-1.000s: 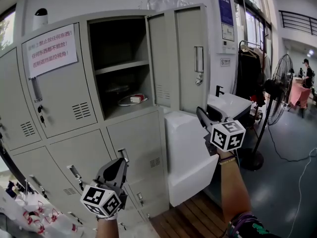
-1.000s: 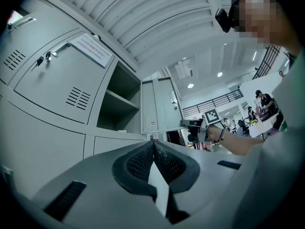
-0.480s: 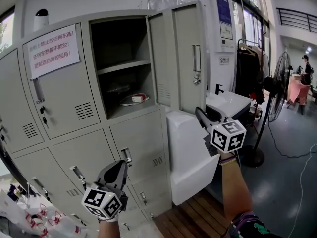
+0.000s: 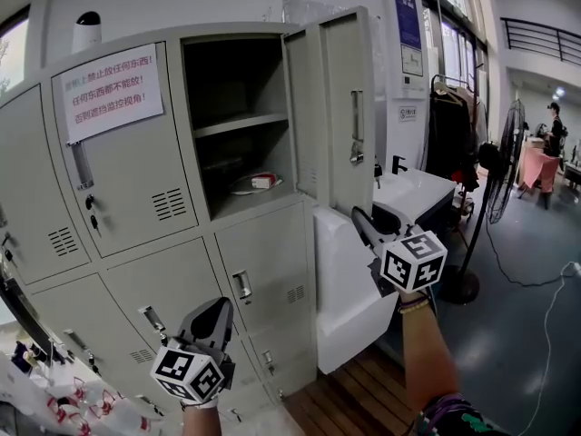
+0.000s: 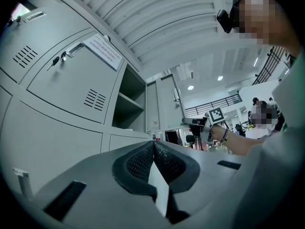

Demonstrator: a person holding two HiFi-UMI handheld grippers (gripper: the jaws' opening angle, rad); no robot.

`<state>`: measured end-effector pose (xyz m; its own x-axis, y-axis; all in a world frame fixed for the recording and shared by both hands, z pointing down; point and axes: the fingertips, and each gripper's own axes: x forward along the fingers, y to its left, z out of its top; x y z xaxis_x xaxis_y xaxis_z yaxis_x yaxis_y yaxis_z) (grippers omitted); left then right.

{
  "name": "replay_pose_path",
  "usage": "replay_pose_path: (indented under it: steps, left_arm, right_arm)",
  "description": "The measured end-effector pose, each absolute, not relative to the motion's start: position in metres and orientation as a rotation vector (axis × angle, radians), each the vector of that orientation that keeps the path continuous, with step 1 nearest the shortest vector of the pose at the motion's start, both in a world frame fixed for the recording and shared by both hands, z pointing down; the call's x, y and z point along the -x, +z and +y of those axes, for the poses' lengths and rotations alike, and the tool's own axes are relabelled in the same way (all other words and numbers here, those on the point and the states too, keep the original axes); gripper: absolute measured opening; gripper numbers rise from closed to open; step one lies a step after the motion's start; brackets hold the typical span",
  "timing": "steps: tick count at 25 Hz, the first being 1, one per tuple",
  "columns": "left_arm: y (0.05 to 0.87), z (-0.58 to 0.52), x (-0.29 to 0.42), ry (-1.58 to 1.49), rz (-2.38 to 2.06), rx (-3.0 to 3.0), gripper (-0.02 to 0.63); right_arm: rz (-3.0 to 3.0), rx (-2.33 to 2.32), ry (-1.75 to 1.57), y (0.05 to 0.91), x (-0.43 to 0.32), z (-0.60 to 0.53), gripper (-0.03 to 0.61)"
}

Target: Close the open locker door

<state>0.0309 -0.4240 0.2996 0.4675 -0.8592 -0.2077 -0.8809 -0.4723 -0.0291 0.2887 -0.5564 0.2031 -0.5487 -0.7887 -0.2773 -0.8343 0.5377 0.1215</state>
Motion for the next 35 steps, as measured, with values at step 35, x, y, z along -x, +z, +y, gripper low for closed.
replay_pose_path:
  steps: [35]
  left_arm:
    - [0.305, -0.372, 0.073, 0.258, 1.618, 2.559, 0.02]
  right_arm:
    - [2.647, 1.318, 0.397, 0.202, -0.153, -0.515, 0.158]
